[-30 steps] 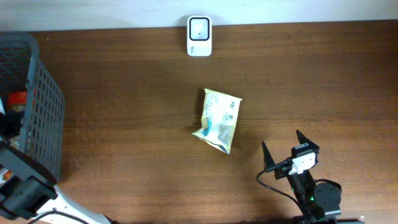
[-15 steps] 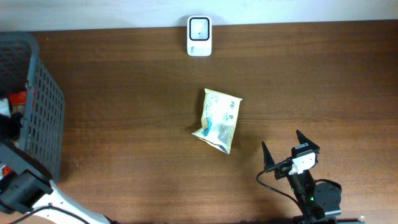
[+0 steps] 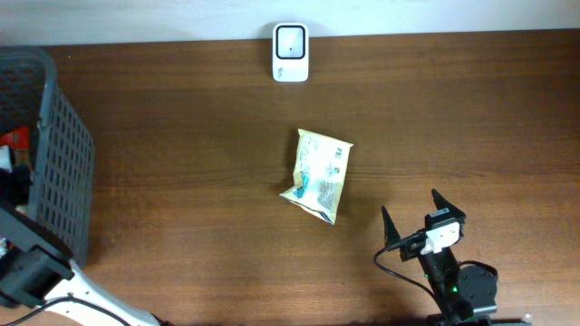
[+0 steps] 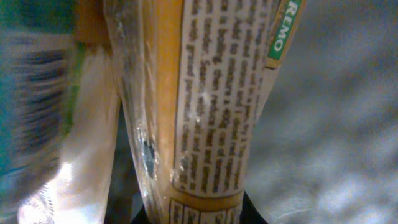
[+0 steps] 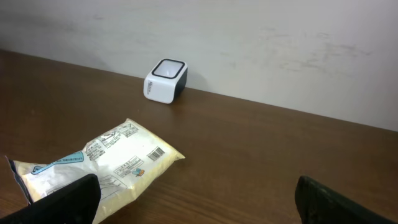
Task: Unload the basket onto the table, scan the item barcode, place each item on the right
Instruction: 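Return left gripper to basket and grasp the orange-capped long package, then place orange-capped package on table left of the yellow bag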
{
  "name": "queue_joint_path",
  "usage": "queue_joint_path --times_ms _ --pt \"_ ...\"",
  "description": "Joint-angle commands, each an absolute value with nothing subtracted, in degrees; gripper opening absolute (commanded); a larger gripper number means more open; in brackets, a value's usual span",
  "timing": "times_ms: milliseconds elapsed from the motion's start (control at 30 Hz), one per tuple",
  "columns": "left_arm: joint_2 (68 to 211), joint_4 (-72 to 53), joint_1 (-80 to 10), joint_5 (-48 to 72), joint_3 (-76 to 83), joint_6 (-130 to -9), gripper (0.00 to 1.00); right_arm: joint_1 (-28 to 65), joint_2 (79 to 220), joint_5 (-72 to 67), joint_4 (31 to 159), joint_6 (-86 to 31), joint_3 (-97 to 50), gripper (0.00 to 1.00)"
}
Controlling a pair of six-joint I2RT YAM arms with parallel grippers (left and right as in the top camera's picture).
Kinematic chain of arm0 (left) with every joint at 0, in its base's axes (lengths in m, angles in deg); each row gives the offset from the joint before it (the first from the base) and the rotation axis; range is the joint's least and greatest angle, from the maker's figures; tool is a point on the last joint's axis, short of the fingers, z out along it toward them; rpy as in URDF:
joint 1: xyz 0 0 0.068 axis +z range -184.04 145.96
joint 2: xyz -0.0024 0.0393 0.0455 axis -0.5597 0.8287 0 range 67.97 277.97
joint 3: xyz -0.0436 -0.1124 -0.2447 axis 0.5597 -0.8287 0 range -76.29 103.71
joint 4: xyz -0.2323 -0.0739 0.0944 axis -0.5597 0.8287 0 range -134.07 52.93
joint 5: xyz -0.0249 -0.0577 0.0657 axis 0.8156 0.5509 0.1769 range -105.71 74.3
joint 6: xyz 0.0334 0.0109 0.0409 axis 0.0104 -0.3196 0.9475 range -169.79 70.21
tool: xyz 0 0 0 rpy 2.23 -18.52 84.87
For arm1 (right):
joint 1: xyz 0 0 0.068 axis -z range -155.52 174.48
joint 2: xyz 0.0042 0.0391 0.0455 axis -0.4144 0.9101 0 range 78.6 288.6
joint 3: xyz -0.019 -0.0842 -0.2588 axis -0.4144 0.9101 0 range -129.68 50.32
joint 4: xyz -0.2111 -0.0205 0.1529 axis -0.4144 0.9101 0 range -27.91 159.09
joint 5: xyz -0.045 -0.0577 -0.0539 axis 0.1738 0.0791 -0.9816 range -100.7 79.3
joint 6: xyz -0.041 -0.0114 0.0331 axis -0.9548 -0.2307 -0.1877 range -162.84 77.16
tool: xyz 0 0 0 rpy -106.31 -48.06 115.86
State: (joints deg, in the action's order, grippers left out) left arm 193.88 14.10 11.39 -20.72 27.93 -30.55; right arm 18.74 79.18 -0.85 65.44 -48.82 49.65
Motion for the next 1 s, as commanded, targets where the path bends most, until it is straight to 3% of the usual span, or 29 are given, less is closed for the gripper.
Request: queue_joint_path --times_ms 0,133,367,500,600,667,800,967 --pt "191.76 15.61 11.79 -7.83 33.84 -33.70 0.00 18.44 78.79 -0.61 65.53 -48.36 50.00 0.99" --pt "180.28 13.47 11.79 13.62 41.38 -38.29 0.00 18.44 78.79 -0.63 65.53 -48.36 50.00 0.99" --pt "161.22 5.86 10.61 15.23 42.93 -54.55 0.00 18.44 78.79 -0.61 65.53 -48.36 50.00 0.99" --pt "152.96 9.38 -1.09 14.69 42.91 -54.50 0.00 18.44 78.79 -0.63 65.53 -48.36 50.00 0.99" --pt "154.62 25.01 -15.84 7.54 40.22 -54.53 0.00 18.44 78.79 -0.63 65.53 -48.38 50.00 0.99" --pt "157.73 28.20 -24.50 4.35 33.03 -54.55 0.00 18.44 78.79 -0.61 65.53 -48.36 50.00 0.99" --pt "164.13 21.60 -37.43 1.86 11.78 -59.07 0.00 18.44 78.79 -0.61 65.53 -48.36 50.00 0.99" --pt "164.94 4.99 -45.41 0.74 -4.04 -66.94 0.00 18.44 78.79 -0.61 65.53 -48.36 50.00 0.99"
